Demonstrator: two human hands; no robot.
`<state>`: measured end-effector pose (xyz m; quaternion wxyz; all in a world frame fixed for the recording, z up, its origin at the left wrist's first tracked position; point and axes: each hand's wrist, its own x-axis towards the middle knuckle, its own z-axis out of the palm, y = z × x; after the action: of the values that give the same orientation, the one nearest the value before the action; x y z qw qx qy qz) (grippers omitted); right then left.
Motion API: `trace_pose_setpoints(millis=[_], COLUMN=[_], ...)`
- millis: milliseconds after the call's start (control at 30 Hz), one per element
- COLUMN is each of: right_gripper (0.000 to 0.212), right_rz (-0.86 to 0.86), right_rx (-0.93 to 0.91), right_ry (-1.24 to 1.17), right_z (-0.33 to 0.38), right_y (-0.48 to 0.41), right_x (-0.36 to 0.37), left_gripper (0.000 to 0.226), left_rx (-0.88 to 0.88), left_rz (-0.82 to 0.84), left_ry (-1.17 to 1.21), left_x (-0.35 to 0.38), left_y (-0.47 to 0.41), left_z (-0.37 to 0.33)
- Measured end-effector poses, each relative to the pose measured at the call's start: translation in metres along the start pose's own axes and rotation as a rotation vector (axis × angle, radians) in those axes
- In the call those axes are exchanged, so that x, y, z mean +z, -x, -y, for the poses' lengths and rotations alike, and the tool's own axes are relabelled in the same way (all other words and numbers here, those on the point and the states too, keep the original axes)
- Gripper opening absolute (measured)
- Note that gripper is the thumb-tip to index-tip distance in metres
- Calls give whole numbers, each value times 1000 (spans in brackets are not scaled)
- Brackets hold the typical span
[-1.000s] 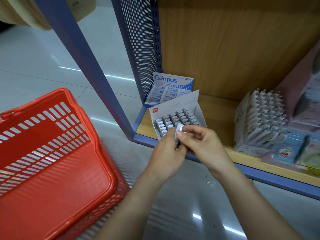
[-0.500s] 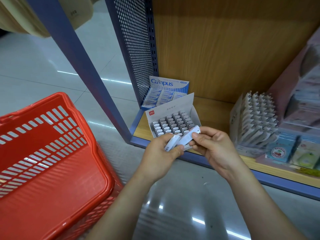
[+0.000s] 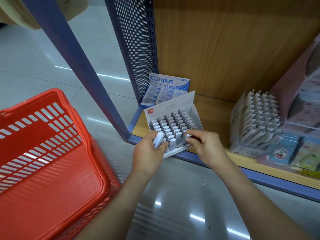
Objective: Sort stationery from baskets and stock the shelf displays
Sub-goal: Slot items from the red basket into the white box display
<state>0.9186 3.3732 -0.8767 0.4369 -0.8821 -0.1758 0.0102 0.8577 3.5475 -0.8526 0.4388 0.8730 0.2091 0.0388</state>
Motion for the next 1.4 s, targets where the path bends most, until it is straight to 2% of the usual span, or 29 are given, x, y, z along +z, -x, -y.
trace_pose_setpoints(millis=[100, 167, 233, 300, 400, 533, 667, 767, 900, 1000, 1067, 1167, 1200, 1267, 1333, 1400], right_gripper=[16, 13, 17, 21, 18, 36, 18, 19, 12, 19, 22, 7, 19, 31, 15, 11], right_rz=[83, 106, 110, 109, 84, -36, -93, -110, -117, -98, -114, -66, -7, 84, 65, -13], right_rx=[-143, -168, -183, -187, -124, 208, 182, 183, 91, 140, 291, 526, 553, 516, 477, 491], right_ry=[142, 211, 271, 269, 173, -180, -178, -177, -64, -57, -259, -827, -923, -926, -882, -892], right_z=[-3, -2, 1, 3, 2, 3, 2, 3, -2, 0, 5, 23, 26, 34, 40, 41], right_y=[-5, -8, -10, -11, -6, 3, 7, 7, 7, 8, 8, 9, 10, 10, 8, 8], right_x=[0, 0, 1, 3, 9, 15, 22, 25, 26, 22, 14, -7, -12, -16, -17, -21], left_gripper=[12, 11, 23, 25, 21, 12, 15, 19, 29, 39, 41, 38, 35, 25, 25, 23], left_rx=[30, 42, 57, 53, 25, 22, 52, 62, 22, 15, 34, 111, 154, 260, 324, 253], left_rz=[-10, 4, 25, 42, 60, 61, 71, 74, 80, 89, 89, 111, 132, 201, 276, 320], left_ry=[29, 59, 72, 107, 114, 19, -18, -87, -253, -329, -353, -340, -343, -323, -200, 45], left_x=[1, 3, 7, 12, 20, 24, 20, 18, 18, 19, 17, 9, 8, 9, 9, 5], left_y=[0, -3, -7, -13, -20, -26, -28, -28, -33, -32, -29, -16, -9, 2, 11, 13], left_z=[-3, -5, -11, -18, -26, -27, -25, -23, -29, -34, -37, -39, -40, -41, -42, -45])
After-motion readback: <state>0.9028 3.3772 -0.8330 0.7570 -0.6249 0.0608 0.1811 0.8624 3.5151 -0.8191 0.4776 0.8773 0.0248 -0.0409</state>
